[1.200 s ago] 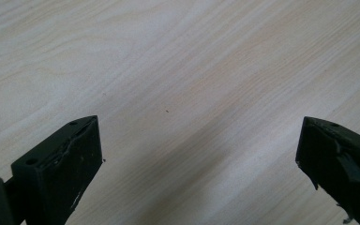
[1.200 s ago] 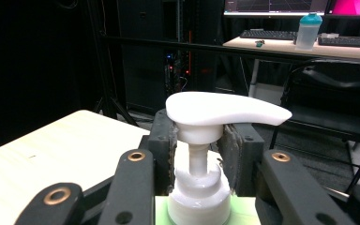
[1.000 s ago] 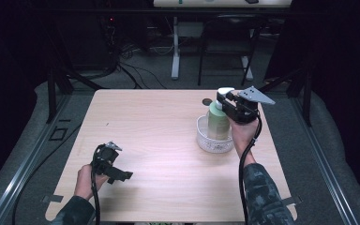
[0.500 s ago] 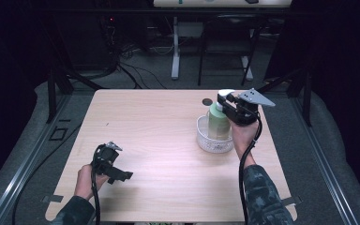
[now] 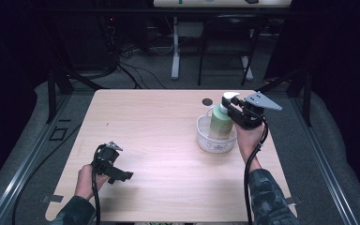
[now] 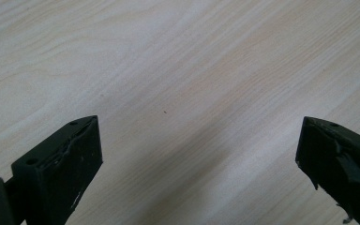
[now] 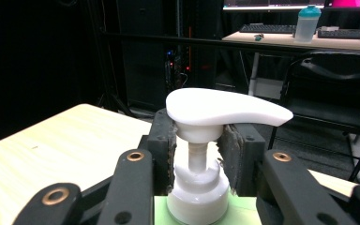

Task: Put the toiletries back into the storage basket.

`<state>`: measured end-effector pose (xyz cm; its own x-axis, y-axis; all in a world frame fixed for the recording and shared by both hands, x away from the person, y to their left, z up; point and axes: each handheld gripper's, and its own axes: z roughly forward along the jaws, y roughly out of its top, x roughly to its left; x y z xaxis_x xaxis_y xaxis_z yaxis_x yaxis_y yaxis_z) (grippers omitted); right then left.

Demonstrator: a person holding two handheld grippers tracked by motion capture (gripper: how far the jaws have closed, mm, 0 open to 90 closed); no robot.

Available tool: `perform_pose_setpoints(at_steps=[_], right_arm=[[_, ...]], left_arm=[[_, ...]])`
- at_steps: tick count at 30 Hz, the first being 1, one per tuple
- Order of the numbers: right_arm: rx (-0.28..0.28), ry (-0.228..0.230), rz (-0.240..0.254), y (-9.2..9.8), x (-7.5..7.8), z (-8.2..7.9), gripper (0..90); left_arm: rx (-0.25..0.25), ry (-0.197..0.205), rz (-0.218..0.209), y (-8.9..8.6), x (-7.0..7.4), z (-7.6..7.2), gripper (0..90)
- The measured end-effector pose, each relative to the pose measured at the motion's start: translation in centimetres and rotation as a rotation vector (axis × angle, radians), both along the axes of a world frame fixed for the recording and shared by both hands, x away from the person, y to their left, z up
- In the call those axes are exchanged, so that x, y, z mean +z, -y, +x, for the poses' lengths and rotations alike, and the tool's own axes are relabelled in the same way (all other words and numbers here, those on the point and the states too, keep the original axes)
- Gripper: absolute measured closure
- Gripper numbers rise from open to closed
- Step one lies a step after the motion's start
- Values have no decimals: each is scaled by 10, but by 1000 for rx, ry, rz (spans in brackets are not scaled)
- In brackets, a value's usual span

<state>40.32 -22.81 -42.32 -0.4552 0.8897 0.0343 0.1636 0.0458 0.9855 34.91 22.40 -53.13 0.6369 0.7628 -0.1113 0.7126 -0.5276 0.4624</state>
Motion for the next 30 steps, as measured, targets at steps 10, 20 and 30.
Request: perform_pose_setpoints(at_steps=[10, 20, 30], right_arm=[[1, -18, -8, -1, 2, -1, 649], [10, -54, -21, -4, 7, -3, 500], [-18, -80, -21, -4, 11, -11, 266]], left_arm=[[-1, 3, 0, 0, 1, -1, 3], [-5, 2, 0, 1, 0, -1, 4], [-6, 2, -1, 1, 0, -1, 4]])
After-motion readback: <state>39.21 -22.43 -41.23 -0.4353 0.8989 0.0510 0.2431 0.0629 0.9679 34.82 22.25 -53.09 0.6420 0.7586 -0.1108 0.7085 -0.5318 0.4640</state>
